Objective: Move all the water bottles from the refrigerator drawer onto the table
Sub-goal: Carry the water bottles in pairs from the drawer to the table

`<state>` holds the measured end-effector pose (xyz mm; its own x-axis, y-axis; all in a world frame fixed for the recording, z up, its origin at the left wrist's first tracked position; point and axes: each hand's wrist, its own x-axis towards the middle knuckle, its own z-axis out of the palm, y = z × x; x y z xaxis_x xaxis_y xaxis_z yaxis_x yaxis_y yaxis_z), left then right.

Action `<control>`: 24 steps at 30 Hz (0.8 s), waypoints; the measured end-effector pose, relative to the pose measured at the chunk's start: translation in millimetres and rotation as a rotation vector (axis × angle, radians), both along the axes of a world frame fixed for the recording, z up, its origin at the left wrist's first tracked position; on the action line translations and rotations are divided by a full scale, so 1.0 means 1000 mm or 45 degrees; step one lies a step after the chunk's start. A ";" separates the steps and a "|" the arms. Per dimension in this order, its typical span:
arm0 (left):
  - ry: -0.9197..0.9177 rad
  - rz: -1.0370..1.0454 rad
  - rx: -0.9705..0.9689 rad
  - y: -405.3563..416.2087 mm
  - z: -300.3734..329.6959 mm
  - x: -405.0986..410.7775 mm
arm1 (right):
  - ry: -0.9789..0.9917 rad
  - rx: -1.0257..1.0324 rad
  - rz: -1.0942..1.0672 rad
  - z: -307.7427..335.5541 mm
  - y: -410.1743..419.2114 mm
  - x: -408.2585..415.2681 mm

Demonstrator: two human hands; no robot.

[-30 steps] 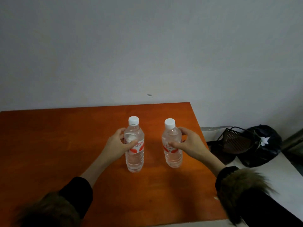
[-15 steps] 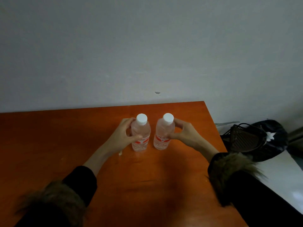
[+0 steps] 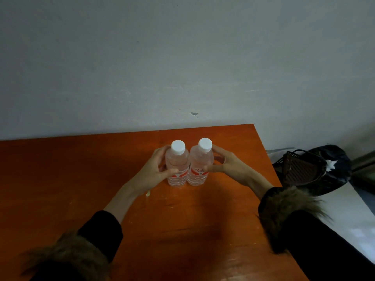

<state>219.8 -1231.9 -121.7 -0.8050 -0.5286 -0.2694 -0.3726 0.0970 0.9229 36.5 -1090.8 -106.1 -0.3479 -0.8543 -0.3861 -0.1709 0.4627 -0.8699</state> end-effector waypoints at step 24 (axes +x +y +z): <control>0.034 -0.186 -1.069 0.119 0.112 -0.005 | 1.364 0.064 -0.276 0.104 0.168 0.036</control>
<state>214.8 -1112.5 -9.6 -0.8811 -0.4352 0.1854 -0.2824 0.7983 0.5319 72.5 -923.2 -2.2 -0.6654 -0.7260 0.1738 -0.7382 0.6052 -0.2981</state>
